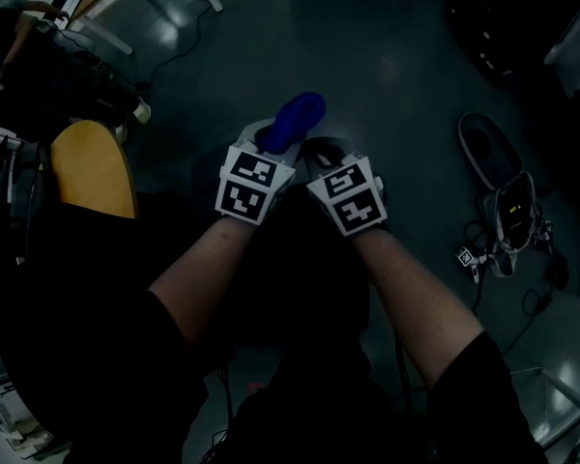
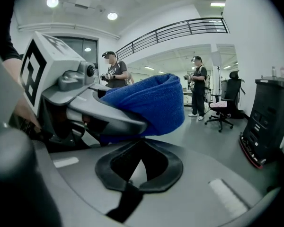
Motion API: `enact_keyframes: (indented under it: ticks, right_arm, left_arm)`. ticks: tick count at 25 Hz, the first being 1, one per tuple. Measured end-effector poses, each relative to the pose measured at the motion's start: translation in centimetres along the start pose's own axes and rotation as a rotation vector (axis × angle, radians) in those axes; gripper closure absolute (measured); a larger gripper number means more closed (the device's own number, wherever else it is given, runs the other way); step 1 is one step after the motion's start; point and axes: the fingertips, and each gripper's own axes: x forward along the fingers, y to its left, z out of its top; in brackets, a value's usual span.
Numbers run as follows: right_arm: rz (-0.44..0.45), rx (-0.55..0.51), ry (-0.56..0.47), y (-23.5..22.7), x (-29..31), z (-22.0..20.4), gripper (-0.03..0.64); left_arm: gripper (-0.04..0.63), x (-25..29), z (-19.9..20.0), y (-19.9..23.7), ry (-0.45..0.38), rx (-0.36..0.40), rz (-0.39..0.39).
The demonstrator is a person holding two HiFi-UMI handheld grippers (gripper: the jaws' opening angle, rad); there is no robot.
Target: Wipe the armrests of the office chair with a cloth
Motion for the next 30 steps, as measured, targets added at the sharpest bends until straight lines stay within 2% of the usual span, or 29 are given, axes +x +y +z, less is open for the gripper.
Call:
enact_keyframes:
  ticks: [4, 8, 14, 22, 27, 30]
  right_arm:
    - [-0.012, 0.006, -0.026, 0.1, -2.9, 0.9, 0.614]
    - [-0.011, -0.012, -0.035, 0.7, -5.9, 0.7, 0.614]
    - [0.043, -0.020, -0.060, 4.6, -10.5, 0.0, 0.614]
    - [0.201, 0.024, -0.072, 12.7, -15.8, -1.9, 0.614]
    - [0.278, 0.042, -0.032, 18.5, -19.1, -4.3, 0.614]
    - [0.289, 0.059, -0.015, 21.7, -21.3, -5.0, 0.614]
  left_arm:
    - [0.479, -1.9, 2.4, -2.4, -0.044, 0.011, -0.015]
    - [0.477, -5.0, 4.1, -3.6, -0.082, 0.006, 0.009]
    - [0.477, -13.2, 4.9, -5.4, -0.148, -0.067, 0.077]
    - [0.477, -27.0, 0.3, -7.9, -0.198, -0.260, 0.239]
    - [0.477, -34.9, -2.5, -9.0, -0.265, -0.337, 0.320]
    - [0.477, -39.4, -3.2, -9.9, -0.306, -0.349, 0.340]
